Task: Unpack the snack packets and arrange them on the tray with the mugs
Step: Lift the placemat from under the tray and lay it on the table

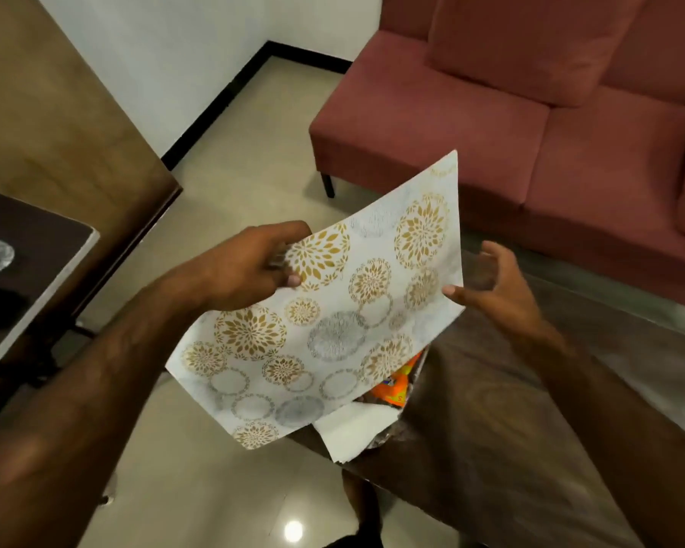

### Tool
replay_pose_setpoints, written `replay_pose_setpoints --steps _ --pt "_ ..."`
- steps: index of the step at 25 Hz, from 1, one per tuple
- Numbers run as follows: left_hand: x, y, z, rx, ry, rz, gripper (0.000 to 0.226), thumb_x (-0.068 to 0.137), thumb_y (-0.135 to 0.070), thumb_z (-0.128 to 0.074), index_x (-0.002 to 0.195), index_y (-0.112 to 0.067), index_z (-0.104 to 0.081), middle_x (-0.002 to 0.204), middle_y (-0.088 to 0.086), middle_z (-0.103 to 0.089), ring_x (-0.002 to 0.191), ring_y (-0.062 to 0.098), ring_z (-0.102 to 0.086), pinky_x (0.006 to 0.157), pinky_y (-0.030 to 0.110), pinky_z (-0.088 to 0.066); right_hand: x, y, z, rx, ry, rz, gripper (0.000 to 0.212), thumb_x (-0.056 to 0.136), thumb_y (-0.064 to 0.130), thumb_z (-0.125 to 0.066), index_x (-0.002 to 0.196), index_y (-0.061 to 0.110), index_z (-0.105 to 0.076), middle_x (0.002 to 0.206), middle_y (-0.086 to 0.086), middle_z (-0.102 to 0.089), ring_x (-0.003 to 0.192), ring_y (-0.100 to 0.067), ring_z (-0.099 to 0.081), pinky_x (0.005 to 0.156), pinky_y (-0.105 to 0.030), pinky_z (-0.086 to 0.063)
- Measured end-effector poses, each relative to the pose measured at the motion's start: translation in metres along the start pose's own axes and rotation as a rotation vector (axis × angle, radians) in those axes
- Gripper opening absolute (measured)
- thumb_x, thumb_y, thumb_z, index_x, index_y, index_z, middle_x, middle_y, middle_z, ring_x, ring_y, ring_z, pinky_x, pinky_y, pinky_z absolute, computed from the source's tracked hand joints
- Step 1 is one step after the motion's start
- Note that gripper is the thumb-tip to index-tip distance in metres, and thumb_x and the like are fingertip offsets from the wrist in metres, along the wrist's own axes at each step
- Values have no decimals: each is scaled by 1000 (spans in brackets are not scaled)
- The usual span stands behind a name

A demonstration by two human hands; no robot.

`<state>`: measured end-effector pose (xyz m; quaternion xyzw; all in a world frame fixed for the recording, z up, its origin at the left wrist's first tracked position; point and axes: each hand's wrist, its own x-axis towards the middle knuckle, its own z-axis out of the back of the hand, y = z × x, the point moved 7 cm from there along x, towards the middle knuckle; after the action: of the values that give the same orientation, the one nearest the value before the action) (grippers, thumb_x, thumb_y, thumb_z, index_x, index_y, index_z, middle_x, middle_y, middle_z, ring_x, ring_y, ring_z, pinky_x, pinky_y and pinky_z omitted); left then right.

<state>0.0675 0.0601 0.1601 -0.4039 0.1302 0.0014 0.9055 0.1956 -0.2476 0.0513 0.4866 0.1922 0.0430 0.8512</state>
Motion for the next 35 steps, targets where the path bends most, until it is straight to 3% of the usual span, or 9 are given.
replay_pose_setpoints --steps 2,4,9,12,15,19,23,30,35 --pt "3 -9 -13 -34 69 -32 24 91 -8 -70 100 -28 -61 102 -10 -71 102 13 -68 93 47 -55 -9 22 17 64 92 13 104 65 32 -95 151 25 -36 142 20 -47 121 -1 -53 87 -16 -49" --pt "7 -16 -23 -38 114 -48 19 90 -4 -69 99 -20 -62 101 1 -70 102 23 -68 92 53 -55 -23 24 36 105 136 53 80 63 29 -94 134 21 -57 125 11 -70 103 0 -69 71 -13 -56" --pt "29 -29 -33 95 83 -3 13 89 -18 -73 99 -19 -64 100 0 -69 97 23 -65 84 41 -54 -57 -9 89 230 74 54 16 88 17 -74 104 17 -78 104 -7 -80 92 -29 -78 75 -39 -64" --pt "42 -42 -39 185 198 3 15 86 -29 -77 98 -21 -71 91 -10 -72 82 10 -67 71 27 -50 -73 -21 138 259 -96 68 18 95 8 -66 103 17 -79 99 -9 -81 82 -24 -78 67 -34 -62" --pt "49 -38 -36 132 238 15 17 84 -16 -79 101 -13 -76 95 -2 -78 84 14 -73 77 31 -59 -93 -35 186 230 -186 43 19 96 6 -64 102 16 -78 94 -3 -81 78 -18 -78 62 -26 -59" --pt "63 -26 -50 -335 91 150 18 82 -14 -81 99 -16 -74 96 7 -79 85 25 -77 67 38 -63 -133 -84 245 331 -307 -85 20 97 1 -60 111 5 -73 100 -11 -80 85 -25 -78 66 -31 -61" --pt "78 -29 -110 -642 -8 315 33 81 -7 -78 112 -13 -68 105 14 -78 87 32 -76 74 48 -63 -168 -142 281 434 -354 -230 20 99 -1 -55 114 -2 -68 93 -12 -81 77 -24 -78 60 -32 -62" --pt "123 -99 -261 -634 72 437 35 88 1 -69 120 -11 -60 113 15 -75 92 29 -75 73 43 -61 -189 -266 371 469 -507 -354 20 94 7 -66 113 6 -73 102 -11 -80 90 -34 -78 75 -47 -64" --pt "171 -152 -361 -507 -35 443 52 88 8 -65 133 -16 -57 124 11 -70 115 33 -67 96 53 -54 -170 -369 419 418 -422 -470 21 95 23 -68 112 10 -72 102 -7 -80 81 -21 -79 62 -32 -63"
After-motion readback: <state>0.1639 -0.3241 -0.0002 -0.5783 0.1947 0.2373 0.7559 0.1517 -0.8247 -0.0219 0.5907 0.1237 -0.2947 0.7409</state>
